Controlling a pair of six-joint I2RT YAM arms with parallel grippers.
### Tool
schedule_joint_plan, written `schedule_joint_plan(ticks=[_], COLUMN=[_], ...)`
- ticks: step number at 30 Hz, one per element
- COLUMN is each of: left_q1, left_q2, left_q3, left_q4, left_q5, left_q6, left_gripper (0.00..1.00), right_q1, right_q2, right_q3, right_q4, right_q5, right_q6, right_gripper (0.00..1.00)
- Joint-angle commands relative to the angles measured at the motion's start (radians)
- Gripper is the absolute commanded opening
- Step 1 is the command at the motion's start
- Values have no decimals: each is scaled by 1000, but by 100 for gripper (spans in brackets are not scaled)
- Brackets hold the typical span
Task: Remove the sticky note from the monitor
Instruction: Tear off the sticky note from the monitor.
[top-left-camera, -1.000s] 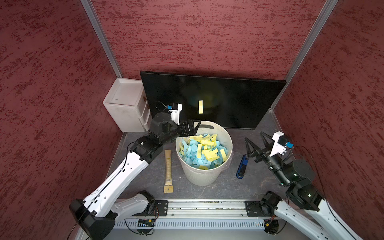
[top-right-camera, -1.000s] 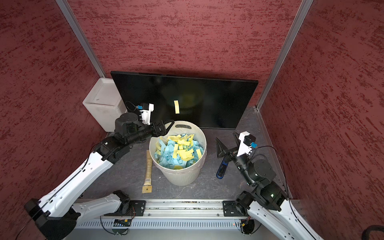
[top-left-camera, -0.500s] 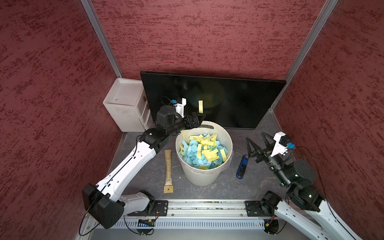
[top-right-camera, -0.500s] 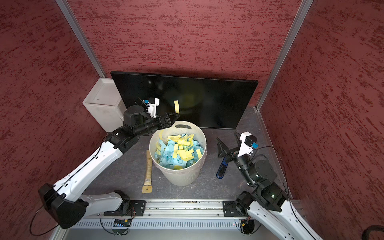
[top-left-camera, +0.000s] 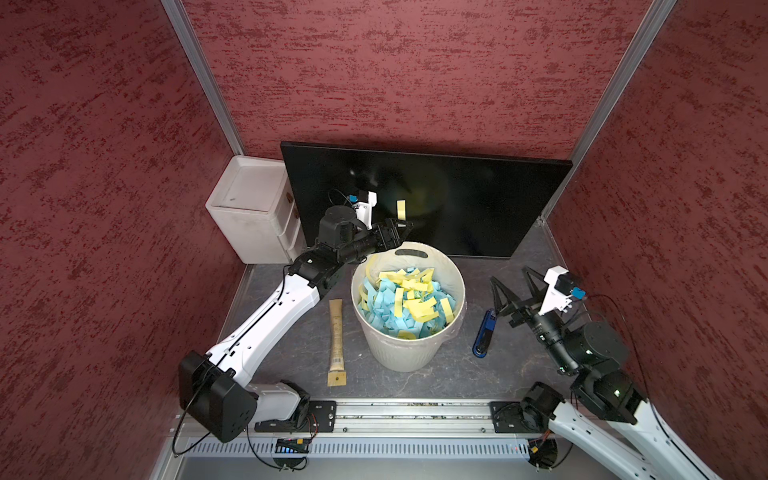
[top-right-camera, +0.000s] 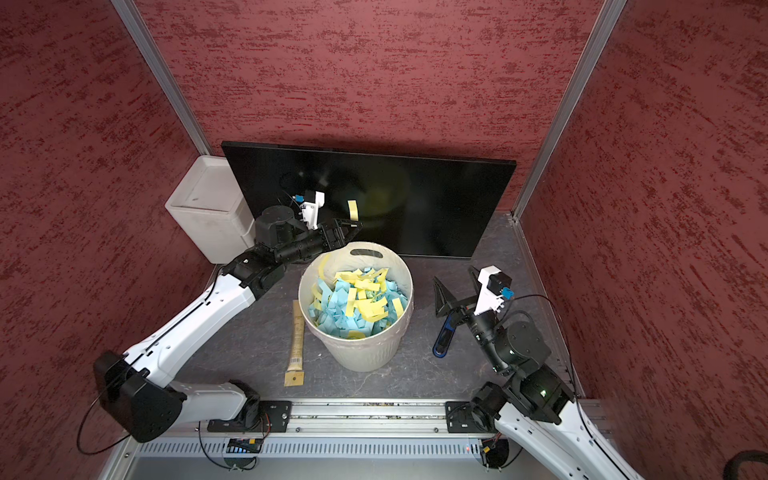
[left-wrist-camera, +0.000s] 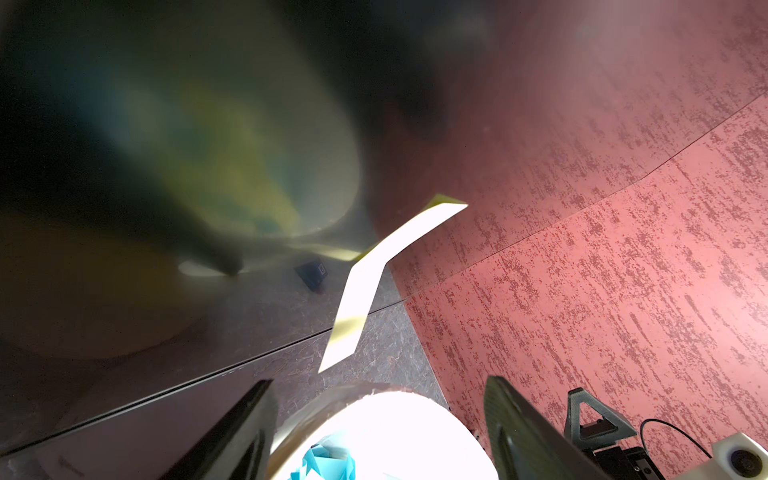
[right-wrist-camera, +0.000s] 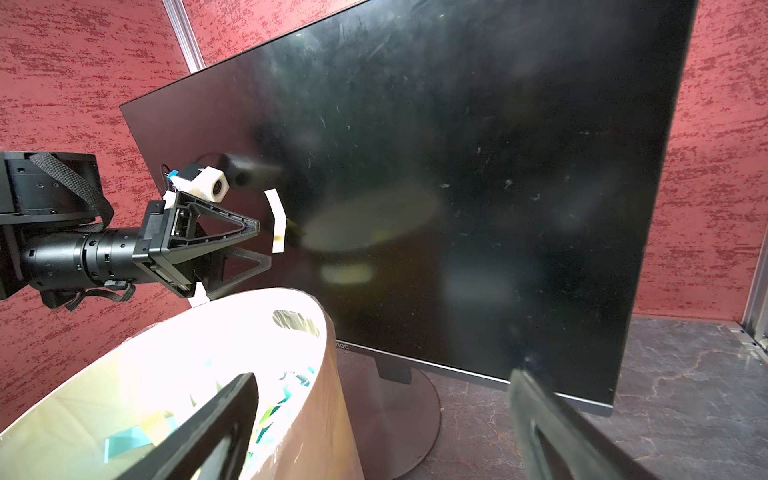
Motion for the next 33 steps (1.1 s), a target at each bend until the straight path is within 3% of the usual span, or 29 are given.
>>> schedule_joint_plan(ticks=[1, 11, 33], left_q1=[17, 23, 34], left_q2=[30, 34, 51], left_q3=[24, 9, 14], left_q4=[46, 58, 56], left_q5=[3, -14, -25], left_q6=[-21, -44, -74], left_gripper=[76, 64, 52], right_q1=[5, 6, 5], right_q2=[-6, -6, -16], right_q3=[-9, -12, -11], right_q4=[7, 6, 2], right_q5=[26, 30, 38], right_q6=[-14, -16, -24], right_gripper=[98, 98, 98])
